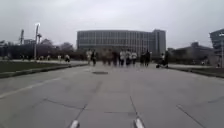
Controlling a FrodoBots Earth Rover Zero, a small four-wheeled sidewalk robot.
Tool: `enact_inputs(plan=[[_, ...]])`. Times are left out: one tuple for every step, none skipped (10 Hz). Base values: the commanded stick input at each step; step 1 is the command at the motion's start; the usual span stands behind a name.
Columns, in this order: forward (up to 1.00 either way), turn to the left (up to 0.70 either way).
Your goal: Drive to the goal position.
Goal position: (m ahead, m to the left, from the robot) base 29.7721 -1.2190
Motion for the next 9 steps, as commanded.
enact_inputs(plan=[[0.85, -0.04], [0.85, -0.04], [0.85, -0.04], [0.85, -0.04], [0.85, -0.04], [0.85, -0.04], [0.85, -0.04], [0.85, -0.04], [0.85, -0.04]])
